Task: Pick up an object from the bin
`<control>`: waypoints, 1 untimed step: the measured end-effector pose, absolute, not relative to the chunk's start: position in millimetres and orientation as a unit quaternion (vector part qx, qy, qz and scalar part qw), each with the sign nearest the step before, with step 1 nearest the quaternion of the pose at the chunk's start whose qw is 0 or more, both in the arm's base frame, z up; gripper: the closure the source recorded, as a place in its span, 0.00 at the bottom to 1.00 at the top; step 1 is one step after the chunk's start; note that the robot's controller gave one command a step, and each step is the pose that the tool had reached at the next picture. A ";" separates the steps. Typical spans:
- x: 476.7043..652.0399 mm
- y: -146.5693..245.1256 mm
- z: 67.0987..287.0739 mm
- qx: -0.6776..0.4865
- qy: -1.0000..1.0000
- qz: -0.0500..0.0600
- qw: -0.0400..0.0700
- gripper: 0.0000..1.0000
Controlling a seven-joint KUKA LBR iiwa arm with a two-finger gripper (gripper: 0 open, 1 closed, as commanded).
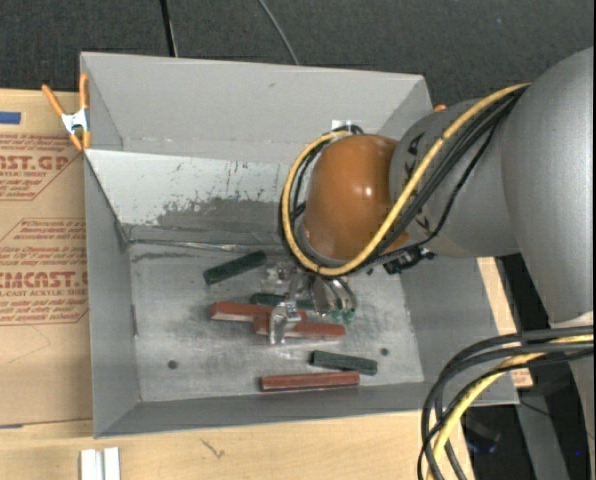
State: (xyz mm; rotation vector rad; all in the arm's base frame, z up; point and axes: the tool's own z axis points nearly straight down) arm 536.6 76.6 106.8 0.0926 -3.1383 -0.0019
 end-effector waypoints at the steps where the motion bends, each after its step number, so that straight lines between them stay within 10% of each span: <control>1: 535.7 76.6 126.3 0.030 -1.000 0.000 0.003 1.00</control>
Offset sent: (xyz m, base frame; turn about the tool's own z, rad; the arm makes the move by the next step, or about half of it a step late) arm 0.0000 0.0000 0.0429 0.0000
